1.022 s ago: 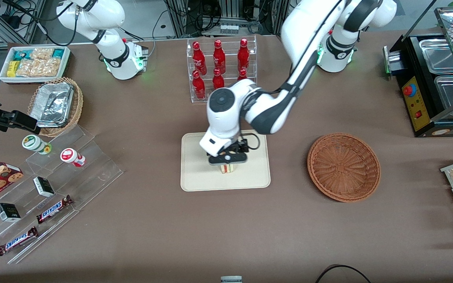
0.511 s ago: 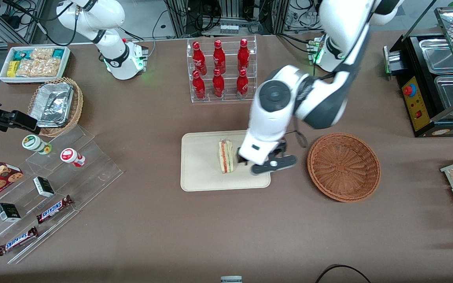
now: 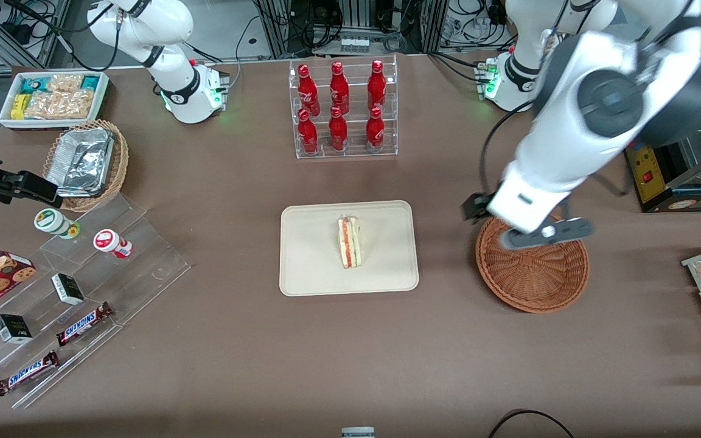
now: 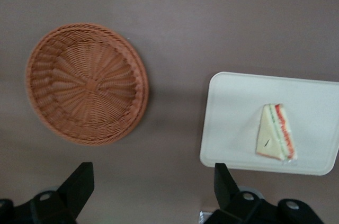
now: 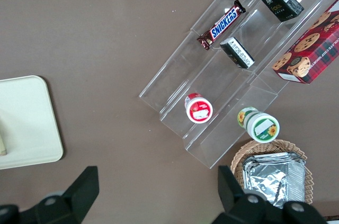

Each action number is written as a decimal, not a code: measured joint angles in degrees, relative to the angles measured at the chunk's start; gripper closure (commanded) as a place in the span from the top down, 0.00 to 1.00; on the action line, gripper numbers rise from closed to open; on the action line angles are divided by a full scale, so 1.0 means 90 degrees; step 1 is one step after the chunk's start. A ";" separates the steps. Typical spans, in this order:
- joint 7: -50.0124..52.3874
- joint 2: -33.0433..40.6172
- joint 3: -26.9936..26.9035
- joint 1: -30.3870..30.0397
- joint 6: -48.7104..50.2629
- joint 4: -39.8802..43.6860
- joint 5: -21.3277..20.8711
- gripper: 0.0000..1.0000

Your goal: Place sandwich from basket to tray

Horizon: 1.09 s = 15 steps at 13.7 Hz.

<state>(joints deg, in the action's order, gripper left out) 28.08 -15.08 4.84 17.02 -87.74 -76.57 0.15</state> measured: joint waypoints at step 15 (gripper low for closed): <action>-0.2830 0.1834 0.0004 -0.1892 0.0566 -0.1293 0.0022 1.00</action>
<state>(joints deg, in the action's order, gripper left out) 2.61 1.43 4.88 -0.01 -82.65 -88.20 0.35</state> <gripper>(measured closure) 0.000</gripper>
